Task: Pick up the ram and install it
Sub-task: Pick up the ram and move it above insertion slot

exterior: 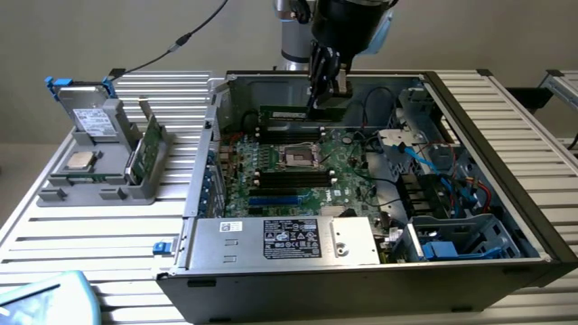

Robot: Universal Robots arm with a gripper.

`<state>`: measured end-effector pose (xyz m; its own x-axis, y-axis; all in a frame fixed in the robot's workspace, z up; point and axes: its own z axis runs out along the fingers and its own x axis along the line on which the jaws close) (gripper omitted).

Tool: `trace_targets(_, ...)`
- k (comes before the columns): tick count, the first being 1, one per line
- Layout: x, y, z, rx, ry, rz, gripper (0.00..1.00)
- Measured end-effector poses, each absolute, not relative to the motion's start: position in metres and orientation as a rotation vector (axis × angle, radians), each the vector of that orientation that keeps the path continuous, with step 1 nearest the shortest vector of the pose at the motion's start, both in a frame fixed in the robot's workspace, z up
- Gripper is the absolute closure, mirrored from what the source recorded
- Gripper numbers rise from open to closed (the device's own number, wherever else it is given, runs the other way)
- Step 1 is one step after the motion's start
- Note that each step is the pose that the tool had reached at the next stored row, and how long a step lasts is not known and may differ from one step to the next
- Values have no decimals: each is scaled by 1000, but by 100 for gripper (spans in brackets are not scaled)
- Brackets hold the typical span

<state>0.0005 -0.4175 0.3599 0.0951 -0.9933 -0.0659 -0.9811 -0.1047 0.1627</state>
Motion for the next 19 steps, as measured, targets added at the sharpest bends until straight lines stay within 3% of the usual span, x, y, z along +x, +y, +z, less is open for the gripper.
trace_targets(6, -1, -415, 351, 2264, -2055, -238, 87)
trace_targets(14, -2, -413, 349, 2278, -2084, -162, 87)
trace_targets(19, -2, -413, 349, 2280, -2087, -157, 87)
